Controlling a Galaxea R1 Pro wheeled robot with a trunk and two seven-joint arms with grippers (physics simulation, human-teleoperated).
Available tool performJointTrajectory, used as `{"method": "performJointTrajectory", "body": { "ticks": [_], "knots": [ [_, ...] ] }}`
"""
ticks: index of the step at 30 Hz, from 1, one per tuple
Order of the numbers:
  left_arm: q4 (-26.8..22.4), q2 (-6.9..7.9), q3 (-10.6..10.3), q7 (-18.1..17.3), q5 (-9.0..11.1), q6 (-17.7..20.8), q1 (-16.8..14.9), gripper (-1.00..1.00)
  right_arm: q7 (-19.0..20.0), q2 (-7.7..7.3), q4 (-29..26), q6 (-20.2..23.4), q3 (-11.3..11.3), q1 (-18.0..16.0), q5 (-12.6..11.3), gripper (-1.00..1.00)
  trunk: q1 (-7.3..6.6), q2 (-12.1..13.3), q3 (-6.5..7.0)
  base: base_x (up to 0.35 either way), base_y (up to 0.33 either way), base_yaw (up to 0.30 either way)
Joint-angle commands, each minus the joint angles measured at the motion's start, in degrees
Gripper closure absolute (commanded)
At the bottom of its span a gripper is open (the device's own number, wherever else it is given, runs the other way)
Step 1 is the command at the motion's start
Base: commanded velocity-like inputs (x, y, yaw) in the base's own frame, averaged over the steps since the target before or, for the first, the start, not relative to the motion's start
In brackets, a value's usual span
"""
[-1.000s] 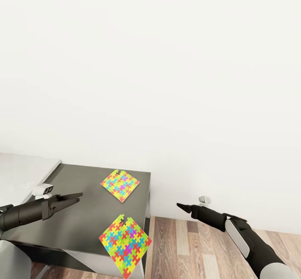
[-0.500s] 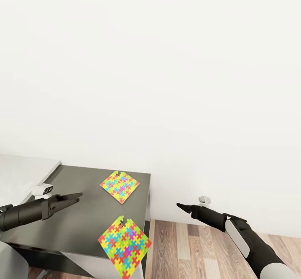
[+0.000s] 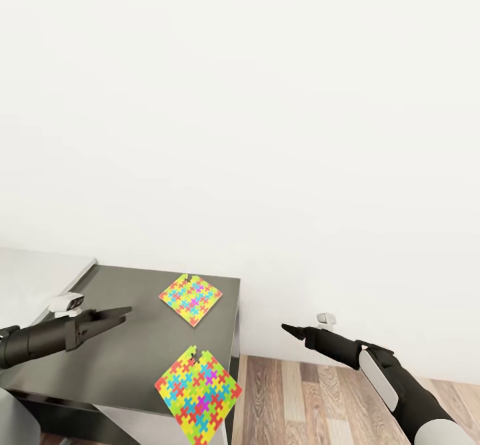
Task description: Put all the toys in the child's room - the three board games (two on the bed and one on the table), the two jigsaw puzzles on the table, and the tennis ball on the table - inside the toy box on the table in the child's room.
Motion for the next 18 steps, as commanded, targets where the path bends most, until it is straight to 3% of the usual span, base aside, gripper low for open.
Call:
{"method": "performJointTrajectory", "body": {
  "ticks": [1,6,10,13,16,18],
  "knots": [
    [-0.19,0.01,0.01,-0.52,0.06,0.6,-0.02,-1.0,-0.1,-0.06,-0.03,0.47,0.15,-0.04,-0.6,-1.0,0.23,-0.46,-0.15,0.0,0.0,0.0],
    [-1.48,0.42,0.35,-6.25,0.05,0.58,0.1,-1.0,-0.06,-0.11,-0.11,0.52,0.11,-0.04,-0.64,-1.0,1.33,-2.46,-0.57,0.0,0.0,0.0],
    [-1.93,0.34,1.88,-6.25,0.15,1.06,0.1,-1.0,-0.04,-0.15,-0.22,0.55,0.09,-0.04,-0.66,-1.0,2.21,-4.07,-0.91,0.0,0.0,0.0],
    [-2.09,-0.03,1.9,-6.25,0.19,2.76,-0.16,-1.0,-0.15,-0.09,-0.21,0.54,0.12,-0.04,-0.63,-1.0,2.87,-5.27,-1.16,0.0,0.0,0.0],
    [-2.16,-1.28,0.92,-6.25,0.13,3.98,-0.32,-1.0,-0.32,-0.07,-0.21,0.55,0.14,-0.04,-0.61,-1.0,3.53,-6.47,-1.41,0.0,0.0,0.0],
    [-2.2,-2.96,-0.02,-6.25,0.0,4.5,-0.47,-1.0,-0.42,-0.06,-0.19,0.55,0.14,-0.04,-0.61,-1.0,3.75,-6.87,-1.4,0.0,0.0,0.0]
  ]
}}
